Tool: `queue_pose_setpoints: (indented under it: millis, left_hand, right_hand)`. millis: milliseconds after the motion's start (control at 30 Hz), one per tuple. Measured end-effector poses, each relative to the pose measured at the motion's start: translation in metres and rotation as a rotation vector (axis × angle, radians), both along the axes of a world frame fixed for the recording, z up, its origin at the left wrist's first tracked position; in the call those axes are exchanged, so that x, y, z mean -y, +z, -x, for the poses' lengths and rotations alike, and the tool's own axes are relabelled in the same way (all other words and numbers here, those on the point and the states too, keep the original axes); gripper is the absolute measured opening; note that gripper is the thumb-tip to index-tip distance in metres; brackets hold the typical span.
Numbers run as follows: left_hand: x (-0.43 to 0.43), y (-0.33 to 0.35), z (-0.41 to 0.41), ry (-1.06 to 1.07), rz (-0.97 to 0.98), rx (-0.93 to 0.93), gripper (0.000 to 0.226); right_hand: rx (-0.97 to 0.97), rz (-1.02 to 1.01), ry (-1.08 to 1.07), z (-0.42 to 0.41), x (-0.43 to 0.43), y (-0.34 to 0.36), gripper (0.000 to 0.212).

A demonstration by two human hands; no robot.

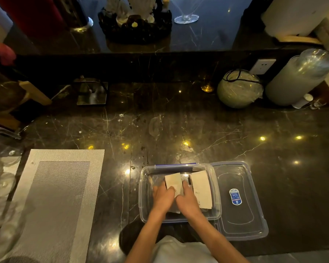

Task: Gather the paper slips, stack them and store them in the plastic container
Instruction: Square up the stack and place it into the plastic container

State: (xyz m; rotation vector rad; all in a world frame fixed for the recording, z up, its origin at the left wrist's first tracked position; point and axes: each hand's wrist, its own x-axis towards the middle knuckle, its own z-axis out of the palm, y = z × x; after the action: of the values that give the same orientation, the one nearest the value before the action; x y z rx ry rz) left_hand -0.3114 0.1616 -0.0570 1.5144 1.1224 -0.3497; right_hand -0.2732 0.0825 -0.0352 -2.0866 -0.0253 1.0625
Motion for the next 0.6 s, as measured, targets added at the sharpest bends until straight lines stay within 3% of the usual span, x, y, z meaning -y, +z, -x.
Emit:
queue_pose_setpoints:
  millis: [267,600]
  left_hand:
    - [0.001,0.013,-0.004,0.051,0.151,-0.008,0.038]
    - [0.009,0.023,-0.006,0.084,0.203,-0.003,0.036]
  right_hand:
    - [0.004,0.052,0.017,-0.004,0.001,-0.001,0.043]
    - [0.003,0.039,-0.016,-0.008,0.009,-0.001,0.040]
